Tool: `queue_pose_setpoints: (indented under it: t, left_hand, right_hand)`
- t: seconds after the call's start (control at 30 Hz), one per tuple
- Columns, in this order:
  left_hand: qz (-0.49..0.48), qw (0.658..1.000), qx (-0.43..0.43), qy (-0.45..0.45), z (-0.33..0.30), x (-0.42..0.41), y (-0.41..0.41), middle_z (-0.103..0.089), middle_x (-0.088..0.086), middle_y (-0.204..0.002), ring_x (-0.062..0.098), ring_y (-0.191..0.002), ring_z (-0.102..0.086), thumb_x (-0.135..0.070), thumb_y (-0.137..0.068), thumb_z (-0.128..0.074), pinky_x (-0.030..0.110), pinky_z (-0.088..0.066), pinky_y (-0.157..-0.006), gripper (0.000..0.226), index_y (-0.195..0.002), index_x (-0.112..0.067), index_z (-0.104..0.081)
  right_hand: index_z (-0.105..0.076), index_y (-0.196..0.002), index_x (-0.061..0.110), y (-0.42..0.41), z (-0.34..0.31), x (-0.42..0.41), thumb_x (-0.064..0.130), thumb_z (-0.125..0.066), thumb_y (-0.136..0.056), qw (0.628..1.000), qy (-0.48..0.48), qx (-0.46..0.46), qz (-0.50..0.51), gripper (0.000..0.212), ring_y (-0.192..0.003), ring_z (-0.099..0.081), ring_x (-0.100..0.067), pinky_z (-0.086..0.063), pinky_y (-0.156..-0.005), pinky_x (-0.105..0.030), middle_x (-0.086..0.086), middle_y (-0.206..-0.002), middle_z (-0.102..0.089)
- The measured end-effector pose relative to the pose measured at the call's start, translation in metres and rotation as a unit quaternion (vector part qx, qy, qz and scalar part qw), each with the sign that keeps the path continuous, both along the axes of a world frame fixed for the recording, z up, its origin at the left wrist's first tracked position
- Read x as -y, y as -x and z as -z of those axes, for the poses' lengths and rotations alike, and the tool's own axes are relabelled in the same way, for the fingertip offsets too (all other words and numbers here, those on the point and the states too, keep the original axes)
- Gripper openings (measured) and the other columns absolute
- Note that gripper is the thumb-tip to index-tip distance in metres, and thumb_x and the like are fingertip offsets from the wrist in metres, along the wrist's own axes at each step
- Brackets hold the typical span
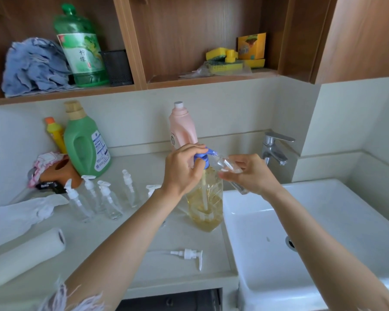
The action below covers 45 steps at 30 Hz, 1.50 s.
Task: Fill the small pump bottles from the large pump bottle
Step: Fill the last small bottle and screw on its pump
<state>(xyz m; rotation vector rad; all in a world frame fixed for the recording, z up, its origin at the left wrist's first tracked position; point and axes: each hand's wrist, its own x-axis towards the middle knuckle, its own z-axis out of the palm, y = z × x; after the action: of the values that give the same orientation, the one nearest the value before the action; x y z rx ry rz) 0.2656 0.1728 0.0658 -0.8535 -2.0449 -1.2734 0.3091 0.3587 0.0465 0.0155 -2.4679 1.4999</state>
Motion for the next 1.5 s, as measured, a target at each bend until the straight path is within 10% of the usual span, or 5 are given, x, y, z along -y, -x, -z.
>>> queue_pose_setpoints:
  t: [0.43,1.07,1.23,1.5]
  left_hand:
    - [-0.019,0.999,0.028,0.032,-0.024,0.001,-0.003,-0.074,-0.001,-0.099,0.011,-0.097,-0.066,-0.036,-0.071,-0.034,0.029,-0.05,-0.087,0.053,-0.089,-0.01,-0.076]
    - [-0.003,0.999,-0.008,0.034,-0.011,0.0,-0.013,-0.069,-0.008,-0.097,-0.006,-0.093,-0.055,-0.031,-0.073,-0.036,-0.002,-0.035,-0.078,0.049,-0.092,-0.009,-0.075]
    - [0.007,0.996,0.006,0.084,-0.029,0.007,-0.004,-0.072,-0.002,-0.105,0.004,-0.1,-0.06,-0.04,-0.075,-0.033,0.01,-0.04,-0.088,0.055,-0.094,-0.011,-0.076]
    - [0.0,1.0,-0.011,0.02,-0.01,0.001,0.005,-0.073,-0.001,-0.092,0.009,-0.086,-0.064,-0.027,-0.076,-0.04,0.022,-0.049,-0.076,0.041,-0.085,-0.01,-0.076]
  right_hand:
    - [-0.071,-0.111,0.027,-0.006,-0.012,0.005,0.049,-0.081,-0.06,1.0,0.004,-0.005,0.012,0.056,-0.095,-0.068,-0.01,-0.053,-0.093,-0.038,0.009,-0.098,-0.073]
    - [-0.071,-0.11,0.028,-0.014,-0.01,0.009,0.059,-0.076,-0.052,0.999,-0.017,0.015,0.032,0.067,-0.094,-0.068,-0.011,-0.052,-0.092,-0.041,0.01,-0.095,-0.074]
    - [-0.072,-0.105,0.026,-0.008,-0.016,0.01,0.038,-0.083,-0.069,1.0,-0.019,-0.011,0.023,0.039,-0.087,-0.069,-0.015,-0.053,-0.091,-0.043,0.006,-0.09,-0.074]
    - [-0.071,-0.107,0.028,-0.008,-0.011,0.011,0.054,-0.077,-0.061,0.998,-0.039,0.002,0.043,0.053,-0.092,-0.066,-0.011,-0.054,-0.087,-0.037,0.008,-0.095,-0.073]
